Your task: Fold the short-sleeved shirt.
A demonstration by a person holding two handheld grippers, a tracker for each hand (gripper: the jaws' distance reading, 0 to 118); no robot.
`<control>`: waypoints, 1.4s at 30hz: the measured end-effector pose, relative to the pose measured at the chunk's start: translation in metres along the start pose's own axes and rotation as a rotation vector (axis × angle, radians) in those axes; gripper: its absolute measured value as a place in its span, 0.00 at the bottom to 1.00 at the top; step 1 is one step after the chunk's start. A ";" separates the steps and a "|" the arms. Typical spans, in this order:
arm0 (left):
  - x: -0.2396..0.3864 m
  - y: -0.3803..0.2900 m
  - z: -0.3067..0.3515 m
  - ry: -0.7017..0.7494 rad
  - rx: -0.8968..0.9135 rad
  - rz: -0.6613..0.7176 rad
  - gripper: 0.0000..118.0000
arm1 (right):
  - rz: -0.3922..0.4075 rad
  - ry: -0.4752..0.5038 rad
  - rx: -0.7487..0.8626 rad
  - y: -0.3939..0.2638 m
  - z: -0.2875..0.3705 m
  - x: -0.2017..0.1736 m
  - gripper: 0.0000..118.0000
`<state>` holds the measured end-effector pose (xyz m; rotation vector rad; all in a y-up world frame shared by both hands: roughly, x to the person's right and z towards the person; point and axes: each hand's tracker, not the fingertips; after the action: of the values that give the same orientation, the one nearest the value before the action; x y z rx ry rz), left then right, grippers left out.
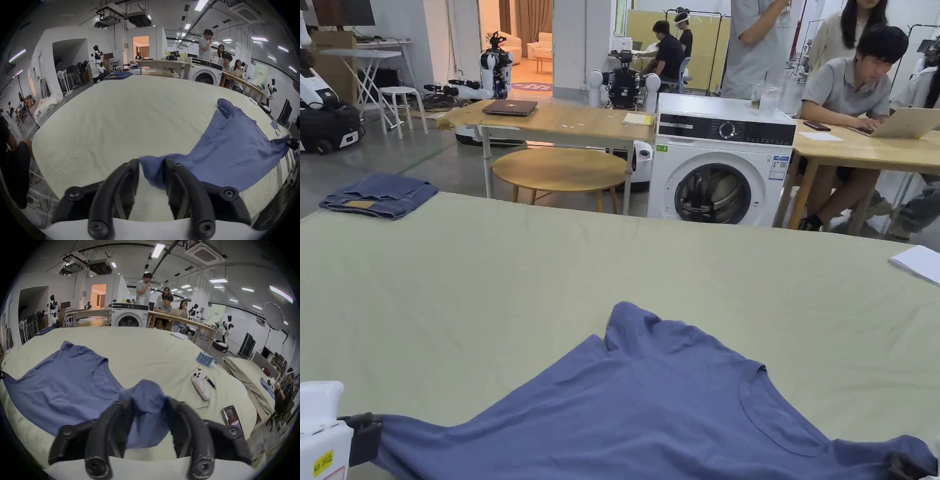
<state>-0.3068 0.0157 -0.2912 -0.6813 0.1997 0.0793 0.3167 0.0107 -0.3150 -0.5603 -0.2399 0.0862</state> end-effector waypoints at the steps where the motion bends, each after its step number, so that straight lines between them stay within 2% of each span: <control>1: 0.004 0.001 0.003 0.009 0.010 -0.005 0.32 | -0.014 0.016 0.020 0.001 0.003 -0.003 0.44; 4: 0.019 0.002 0.013 0.026 0.073 -0.036 0.35 | -0.038 0.039 0.070 0.006 0.010 -0.014 0.44; 7: 0.040 0.004 0.020 -0.035 0.113 -0.042 0.35 | -0.071 0.094 0.127 0.012 0.018 -0.034 0.44; 12: 0.082 0.001 0.018 -0.114 0.210 -0.052 0.35 | -0.077 0.158 0.224 0.022 0.037 -0.090 0.41; 13: 0.091 0.002 0.020 -0.117 0.226 -0.056 0.31 | -0.077 0.184 0.248 0.024 0.041 -0.099 0.34; 16: 0.116 0.005 0.029 -0.142 0.312 -0.062 0.07 | -0.076 0.210 0.287 0.030 0.050 -0.126 0.04; 19: 0.135 0.009 0.036 -0.103 0.369 -0.094 0.02 | -0.085 0.247 0.305 0.035 0.055 -0.143 0.00; 25: 0.145 0.019 0.046 -0.129 0.377 -0.105 0.00 | -0.046 0.290 0.320 0.040 0.058 -0.163 0.00; 28: 0.133 0.022 0.041 -0.111 0.271 -0.095 0.00 | -0.042 0.292 0.297 0.040 0.056 -0.167 0.00; 32: 0.089 0.020 0.032 -0.120 0.145 -0.006 0.00 | -0.024 0.294 0.273 0.038 0.049 -0.168 0.00; 37: 0.031 0.014 0.018 -0.045 0.040 0.052 0.00 | 0.006 0.299 0.255 0.035 0.038 -0.172 0.00; 40: 0.001 0.015 0.007 -0.035 -0.047 0.136 0.00 | 0.017 0.304 0.236 0.033 0.032 -0.177 0.00; 42: -0.018 0.014 -0.006 -0.062 -0.109 0.209 0.14 | 0.014 0.311 0.224 0.031 0.030 -0.180 0.00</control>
<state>-0.3273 0.0225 -0.3012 -0.7640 0.2078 0.3129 0.1345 0.0261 -0.3439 -0.3462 0.0766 0.0372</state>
